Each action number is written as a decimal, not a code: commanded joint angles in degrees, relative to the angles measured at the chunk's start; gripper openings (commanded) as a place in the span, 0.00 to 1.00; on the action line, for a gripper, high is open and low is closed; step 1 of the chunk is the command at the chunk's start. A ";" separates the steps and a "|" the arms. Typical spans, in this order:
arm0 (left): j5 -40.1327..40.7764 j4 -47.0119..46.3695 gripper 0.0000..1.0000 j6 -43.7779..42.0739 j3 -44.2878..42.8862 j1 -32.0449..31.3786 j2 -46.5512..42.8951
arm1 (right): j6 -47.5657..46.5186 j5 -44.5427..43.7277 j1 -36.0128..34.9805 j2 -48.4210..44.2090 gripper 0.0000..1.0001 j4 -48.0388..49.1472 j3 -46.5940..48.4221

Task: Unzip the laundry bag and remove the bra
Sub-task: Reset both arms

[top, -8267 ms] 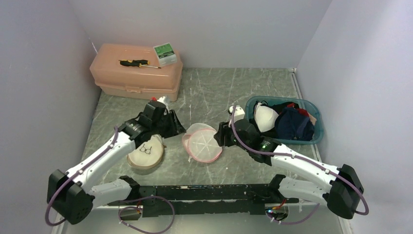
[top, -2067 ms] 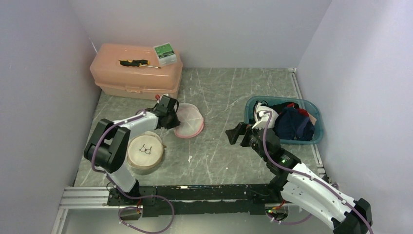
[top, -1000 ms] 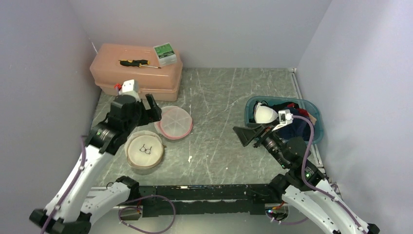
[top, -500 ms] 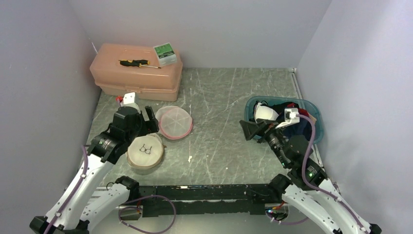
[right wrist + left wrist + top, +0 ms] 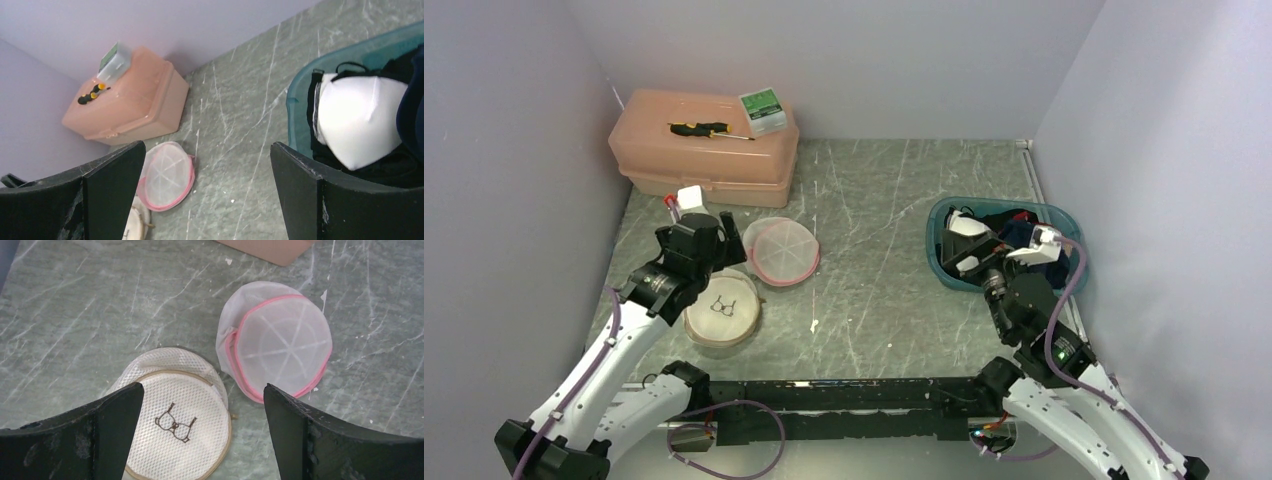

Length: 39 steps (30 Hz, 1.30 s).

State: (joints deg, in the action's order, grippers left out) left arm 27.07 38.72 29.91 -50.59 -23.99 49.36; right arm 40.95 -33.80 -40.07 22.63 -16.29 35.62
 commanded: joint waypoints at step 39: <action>-17.80 -7.84 0.95 -1.85 -11.24 0.08 1.42 | -18.77 14.70 -3.39 30.73 1.00 6.50 30.02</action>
State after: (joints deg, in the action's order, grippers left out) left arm 15.44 39.07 35.83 -61.01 -23.97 55.24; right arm 25.19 -17.47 -43.97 55.86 -18.20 64.86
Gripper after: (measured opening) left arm 0.953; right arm 0.997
